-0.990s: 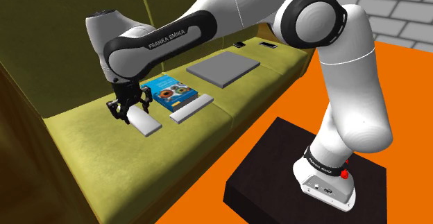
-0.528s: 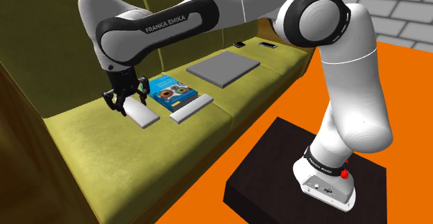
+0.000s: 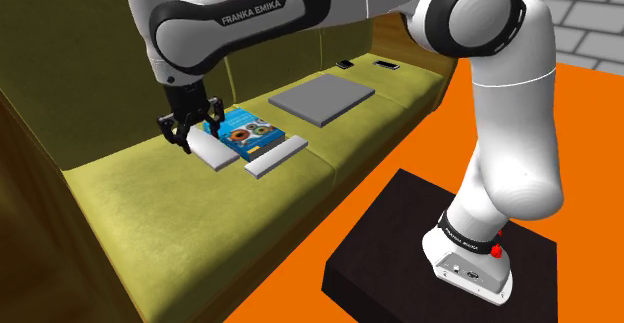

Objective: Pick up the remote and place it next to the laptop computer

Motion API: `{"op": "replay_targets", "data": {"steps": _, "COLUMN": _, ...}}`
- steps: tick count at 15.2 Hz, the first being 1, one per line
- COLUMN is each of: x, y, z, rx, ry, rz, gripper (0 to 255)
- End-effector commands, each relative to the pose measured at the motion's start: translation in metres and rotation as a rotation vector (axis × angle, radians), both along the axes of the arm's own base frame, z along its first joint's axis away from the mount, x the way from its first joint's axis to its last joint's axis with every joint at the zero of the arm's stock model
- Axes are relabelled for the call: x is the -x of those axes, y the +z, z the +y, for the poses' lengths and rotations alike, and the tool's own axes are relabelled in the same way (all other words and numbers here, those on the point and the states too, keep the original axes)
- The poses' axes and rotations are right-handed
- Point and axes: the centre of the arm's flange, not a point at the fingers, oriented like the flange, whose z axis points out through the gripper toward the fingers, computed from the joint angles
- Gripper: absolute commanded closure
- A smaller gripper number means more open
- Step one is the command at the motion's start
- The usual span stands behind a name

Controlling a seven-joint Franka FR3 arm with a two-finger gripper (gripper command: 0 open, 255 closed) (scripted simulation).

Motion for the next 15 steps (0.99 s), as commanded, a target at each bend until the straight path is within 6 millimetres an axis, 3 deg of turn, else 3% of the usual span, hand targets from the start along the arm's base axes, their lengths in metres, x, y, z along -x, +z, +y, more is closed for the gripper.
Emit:
{"op": "replay_targets", "data": {"steps": 1, "x": 0.004, "y": -0.001, "z": -0.026, "rx": 0.000, "ry": 0.000, "rz": 0.000, "gripper": 255}}
{"op": "replay_targets", "data": {"steps": 15, "x": 0.033, "y": -0.001, "z": -0.208, "rx": 0.000, "ry": 0.000, "rz": 0.000, "gripper": 255}}
